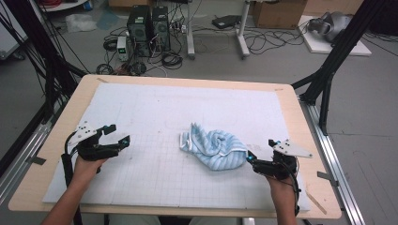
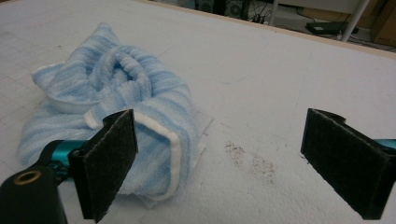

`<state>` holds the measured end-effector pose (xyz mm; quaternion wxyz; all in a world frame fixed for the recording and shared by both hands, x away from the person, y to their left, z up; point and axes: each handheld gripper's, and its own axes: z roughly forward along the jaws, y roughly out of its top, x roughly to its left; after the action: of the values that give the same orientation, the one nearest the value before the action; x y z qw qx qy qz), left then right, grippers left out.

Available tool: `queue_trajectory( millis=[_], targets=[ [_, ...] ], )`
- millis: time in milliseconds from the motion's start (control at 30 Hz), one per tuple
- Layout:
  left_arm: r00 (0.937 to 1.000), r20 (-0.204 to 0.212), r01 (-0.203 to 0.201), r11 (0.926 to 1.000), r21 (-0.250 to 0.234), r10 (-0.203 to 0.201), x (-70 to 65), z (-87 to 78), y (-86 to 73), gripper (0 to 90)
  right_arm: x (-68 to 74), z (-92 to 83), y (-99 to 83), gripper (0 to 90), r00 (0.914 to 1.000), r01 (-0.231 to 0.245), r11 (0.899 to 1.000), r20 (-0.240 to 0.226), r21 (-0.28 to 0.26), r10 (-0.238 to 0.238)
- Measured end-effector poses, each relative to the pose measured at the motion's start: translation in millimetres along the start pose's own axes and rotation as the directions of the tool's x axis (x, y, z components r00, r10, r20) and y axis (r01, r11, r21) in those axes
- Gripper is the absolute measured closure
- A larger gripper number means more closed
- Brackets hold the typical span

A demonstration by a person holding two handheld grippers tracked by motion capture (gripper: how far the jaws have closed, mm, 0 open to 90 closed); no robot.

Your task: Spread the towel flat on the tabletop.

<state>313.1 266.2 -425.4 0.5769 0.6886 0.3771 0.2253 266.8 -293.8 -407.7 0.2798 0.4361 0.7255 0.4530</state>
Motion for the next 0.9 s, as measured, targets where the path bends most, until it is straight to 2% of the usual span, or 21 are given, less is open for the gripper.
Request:
queue_trajectory(
  millis=[67, 267, 533, 700, 900],
  targets=[
    [1.0, 0.002, 0.002, 1.0, -0.001, -0.002, -0.4, 0.3, 0.0, 19.3, 1.5, 0.3, 0.3, 10.0, 0.9998, 0.02, 1.0, 0.0, 0.008, -0.02],
    [1.0, 0.001, 0.002, 1.0, 0.0, -0.002, -0.9, 1.3, 0.9, 19.3, 4.5, 1.4, 0.6, 10.0, 0.9992, 0.038, 0.999, -0.015, 0.005, -0.038],
    [1.0, 0.003, 0.007, 0.9999, 0.008, -0.007, -0.8, 6.6, 0.4, 19.3, 2.0, 3.8, -1.7, 10.0, 0.9976, 0.001, 1.0, -0.069, 0.021, 0.0],
    [1.0, 0.006, 0.005, 0.9999, 0.011, -0.005, -0.7, 7.9, -0.5, 19.3, 5.7, 5.8, -3.2, 10.0, 0.996, 0.03, 0.999, -0.085, 0.027, -0.028],
    [0.9999, 0.016, 0.003, 0.9999, 0.011, -0.003, -4.1, 6.1, -0.2, 19.5, 17.3, 8.3, 2.2, 10.1, 0.9912, 0.055, 0.998, -0.122, 0.031, -0.05]
  ],
)
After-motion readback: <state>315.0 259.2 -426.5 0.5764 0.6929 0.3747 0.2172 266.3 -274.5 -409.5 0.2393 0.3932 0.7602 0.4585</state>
